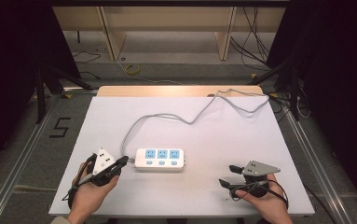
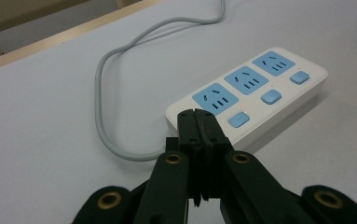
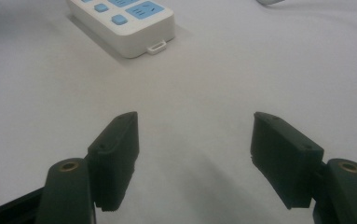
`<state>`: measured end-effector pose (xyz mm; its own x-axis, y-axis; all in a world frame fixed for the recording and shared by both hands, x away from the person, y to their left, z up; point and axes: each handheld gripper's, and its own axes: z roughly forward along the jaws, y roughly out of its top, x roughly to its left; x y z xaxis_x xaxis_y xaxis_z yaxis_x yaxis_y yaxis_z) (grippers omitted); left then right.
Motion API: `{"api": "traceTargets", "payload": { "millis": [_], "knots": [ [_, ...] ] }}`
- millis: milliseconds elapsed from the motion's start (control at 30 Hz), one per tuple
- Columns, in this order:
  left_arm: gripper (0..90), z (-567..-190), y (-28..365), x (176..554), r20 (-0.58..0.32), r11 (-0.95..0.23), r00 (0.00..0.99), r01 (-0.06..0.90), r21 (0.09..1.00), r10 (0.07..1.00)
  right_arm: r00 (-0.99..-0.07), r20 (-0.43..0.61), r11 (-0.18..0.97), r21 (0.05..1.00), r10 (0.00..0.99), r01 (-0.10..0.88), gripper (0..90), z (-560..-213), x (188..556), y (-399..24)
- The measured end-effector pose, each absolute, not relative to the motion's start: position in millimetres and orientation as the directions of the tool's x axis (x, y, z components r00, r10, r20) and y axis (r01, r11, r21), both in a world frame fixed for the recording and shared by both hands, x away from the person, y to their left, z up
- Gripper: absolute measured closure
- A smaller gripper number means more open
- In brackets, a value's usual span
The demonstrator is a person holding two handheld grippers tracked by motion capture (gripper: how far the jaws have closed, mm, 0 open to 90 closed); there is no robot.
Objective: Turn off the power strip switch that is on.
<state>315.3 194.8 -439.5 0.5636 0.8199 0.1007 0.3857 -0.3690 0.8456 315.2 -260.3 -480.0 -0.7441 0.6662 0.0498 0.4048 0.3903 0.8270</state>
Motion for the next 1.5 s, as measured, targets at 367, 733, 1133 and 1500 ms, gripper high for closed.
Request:
{"api": "traceTargets", "payload": {
  "millis": [367,733,1133,1500],
  "knots": [
    [89.6,-432.8,173.7,325.4,0.088,-0.397,0.603,0.403,0.825,0.793,-0.746,0.049,0.392,0.827,0.664,0.403,33.2,-480.4,315.2,-259.4],
    [89.5,-430.6,158.8,333.6,0.088,-0.418,0.615,0.418,0.807,0.784,-0.747,0.047,0.397,0.824,0.663,0.405,33.2,-480.5,315.2,-259.0],
    [89.5,-429.7,149.3,338.3,0.091,-0.434,0.625,0.423,0.796,0.775,-0.749,0.047,0.401,0.821,0.661,0.405,33.2,-480.4,315.0,-258.7],
    [89.5,-429.0,142.4,342.4,0.091,-0.451,0.637,0.43,0.782,0.766,-0.75,0.046,0.4,0.823,0.66,0.402,33.2,-480.5,315.2,-258.7]
  ]
}}
